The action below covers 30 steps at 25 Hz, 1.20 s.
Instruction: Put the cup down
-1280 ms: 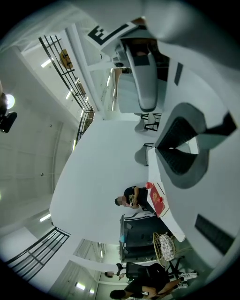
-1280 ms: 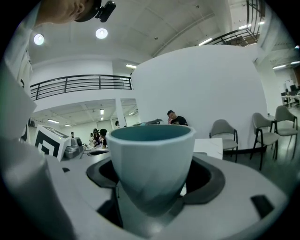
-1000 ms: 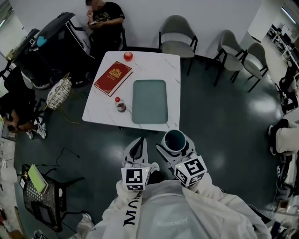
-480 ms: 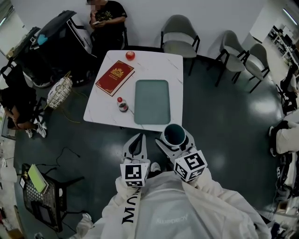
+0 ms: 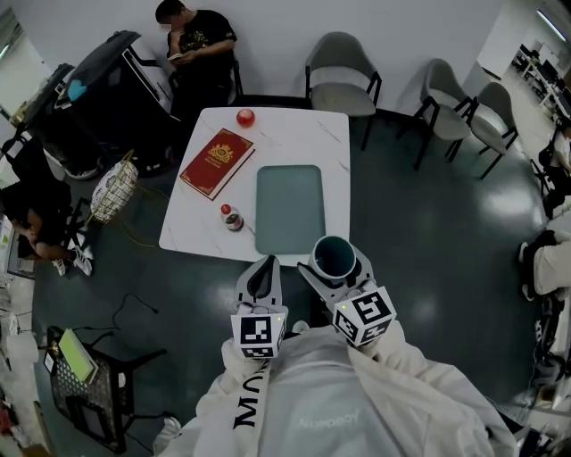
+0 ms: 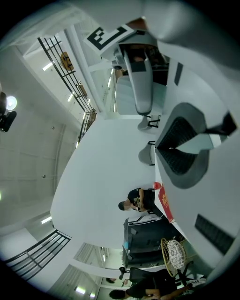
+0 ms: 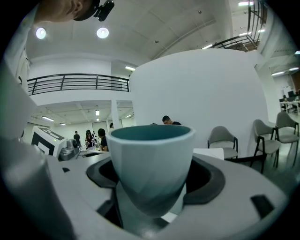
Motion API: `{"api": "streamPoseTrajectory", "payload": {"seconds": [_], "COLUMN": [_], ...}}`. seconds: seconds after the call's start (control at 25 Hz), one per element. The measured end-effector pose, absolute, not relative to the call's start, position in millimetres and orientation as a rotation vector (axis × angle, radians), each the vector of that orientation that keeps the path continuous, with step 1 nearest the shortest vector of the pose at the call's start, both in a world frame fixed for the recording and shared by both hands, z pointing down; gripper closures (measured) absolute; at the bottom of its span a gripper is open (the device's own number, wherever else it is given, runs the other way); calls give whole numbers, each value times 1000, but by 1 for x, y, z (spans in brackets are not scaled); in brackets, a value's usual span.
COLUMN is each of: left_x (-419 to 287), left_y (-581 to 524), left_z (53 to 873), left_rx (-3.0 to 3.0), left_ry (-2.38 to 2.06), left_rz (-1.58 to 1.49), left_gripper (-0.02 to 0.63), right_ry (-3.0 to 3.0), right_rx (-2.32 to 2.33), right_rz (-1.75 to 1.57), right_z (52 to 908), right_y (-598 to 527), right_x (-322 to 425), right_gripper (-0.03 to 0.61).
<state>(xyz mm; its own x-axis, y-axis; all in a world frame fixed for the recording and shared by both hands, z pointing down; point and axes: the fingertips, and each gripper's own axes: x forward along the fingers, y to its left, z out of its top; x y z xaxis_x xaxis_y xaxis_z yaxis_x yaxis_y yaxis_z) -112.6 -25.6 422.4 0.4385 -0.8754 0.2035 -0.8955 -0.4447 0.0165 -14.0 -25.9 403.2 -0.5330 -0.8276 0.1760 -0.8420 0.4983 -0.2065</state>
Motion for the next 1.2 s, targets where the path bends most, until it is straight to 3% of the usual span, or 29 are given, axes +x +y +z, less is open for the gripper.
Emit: {"api": "streamPoseTrajectory", "payload": {"seconds": [1.2], "left_x": [-114], "left_y": [-180], "left_z": [470], "left_rx": [2387], "left_ry": [-1651], "left_rz": [362], "left_gripper": [602], "right_ry": [-2661], "right_rx": [1299], "right_rz": [434], "right_z": [459], "right_y": [-205], "right_x": [-23], "right_gripper": [192]}}
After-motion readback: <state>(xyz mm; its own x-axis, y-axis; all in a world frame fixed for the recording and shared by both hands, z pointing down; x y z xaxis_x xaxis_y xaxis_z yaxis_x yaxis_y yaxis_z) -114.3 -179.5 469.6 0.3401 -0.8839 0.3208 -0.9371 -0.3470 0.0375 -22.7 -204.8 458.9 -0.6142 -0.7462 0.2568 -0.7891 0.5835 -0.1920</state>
